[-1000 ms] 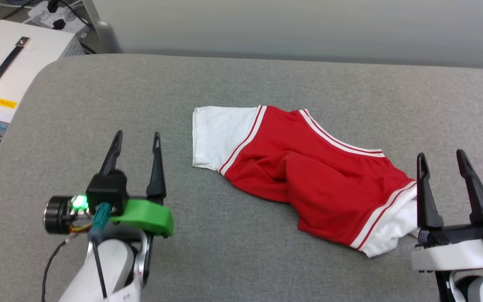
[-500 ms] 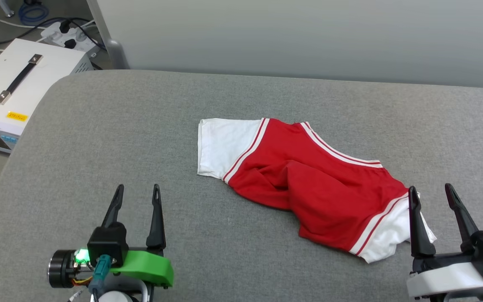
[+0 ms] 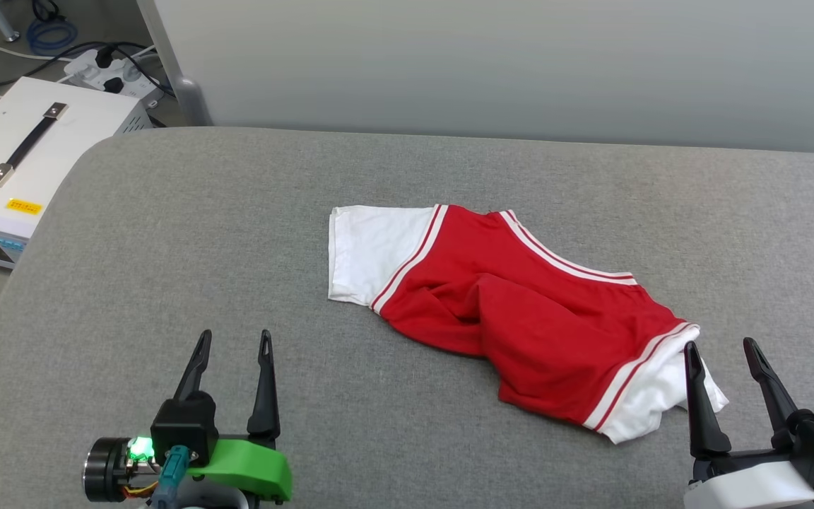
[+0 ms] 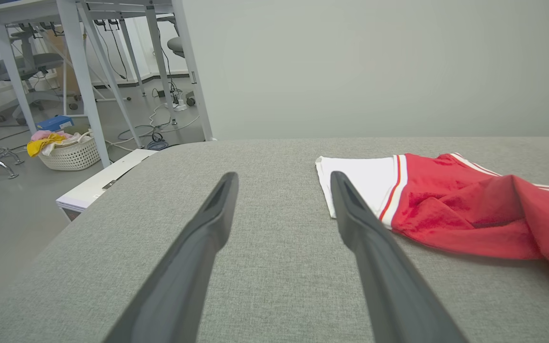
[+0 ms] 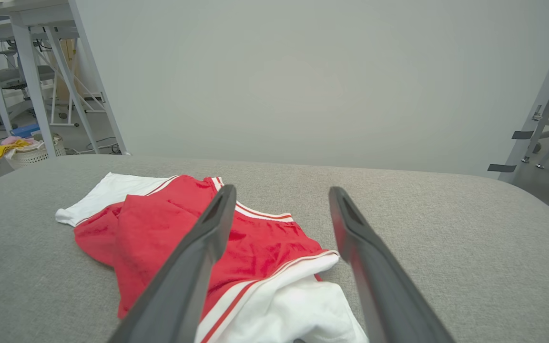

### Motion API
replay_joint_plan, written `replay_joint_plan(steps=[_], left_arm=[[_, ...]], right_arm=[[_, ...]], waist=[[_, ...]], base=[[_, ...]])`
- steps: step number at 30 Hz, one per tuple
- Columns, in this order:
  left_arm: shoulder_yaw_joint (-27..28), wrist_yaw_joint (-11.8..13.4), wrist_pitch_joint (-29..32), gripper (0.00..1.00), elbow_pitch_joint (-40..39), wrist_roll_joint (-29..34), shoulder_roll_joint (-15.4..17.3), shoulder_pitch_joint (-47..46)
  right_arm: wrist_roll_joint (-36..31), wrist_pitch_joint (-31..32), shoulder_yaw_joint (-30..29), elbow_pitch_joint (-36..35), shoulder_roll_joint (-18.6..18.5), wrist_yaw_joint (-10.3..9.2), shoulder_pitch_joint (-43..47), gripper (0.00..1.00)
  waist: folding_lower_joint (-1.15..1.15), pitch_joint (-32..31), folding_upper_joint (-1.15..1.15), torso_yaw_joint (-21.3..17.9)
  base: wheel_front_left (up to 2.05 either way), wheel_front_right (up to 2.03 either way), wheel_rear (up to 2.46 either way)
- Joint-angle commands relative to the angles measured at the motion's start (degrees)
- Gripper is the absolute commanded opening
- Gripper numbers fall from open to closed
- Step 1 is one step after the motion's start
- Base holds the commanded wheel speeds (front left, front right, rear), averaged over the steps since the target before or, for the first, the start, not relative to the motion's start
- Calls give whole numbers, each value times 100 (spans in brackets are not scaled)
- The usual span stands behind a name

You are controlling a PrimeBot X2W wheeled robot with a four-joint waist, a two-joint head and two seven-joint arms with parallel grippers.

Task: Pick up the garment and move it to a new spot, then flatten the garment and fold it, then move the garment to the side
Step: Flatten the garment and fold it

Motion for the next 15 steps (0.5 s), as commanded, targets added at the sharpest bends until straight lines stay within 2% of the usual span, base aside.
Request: replay_joint_plan(steps=[1, 6, 10, 15], left_arm=[[44, -44, -32, 100, 13, 57, -39, 86], [151, -129, -32, 100, 37, 138, -109, 86], [230, -196, -32, 100, 40, 209, -198, 37], [267, -260, -32, 100, 37, 257, -259, -76]], right_arm=[[42, -27, 7, 13, -7, -4, 40, 100], [-13, -27, -34, -60, -7, -4, -46, 100], [-325, -27, -189, -336, -10, -4, -505, 100], [-295, -27, -364, -460, -460, -4, -1257, 100]], waist=[[0, 15, 0, -10], [0, 46, 0, -29], [0, 148, 0, -33], [0, 299, 0, 15]], base=[[0, 0, 0], [0, 0, 0], [0, 0, 0], [0, 0, 0]])
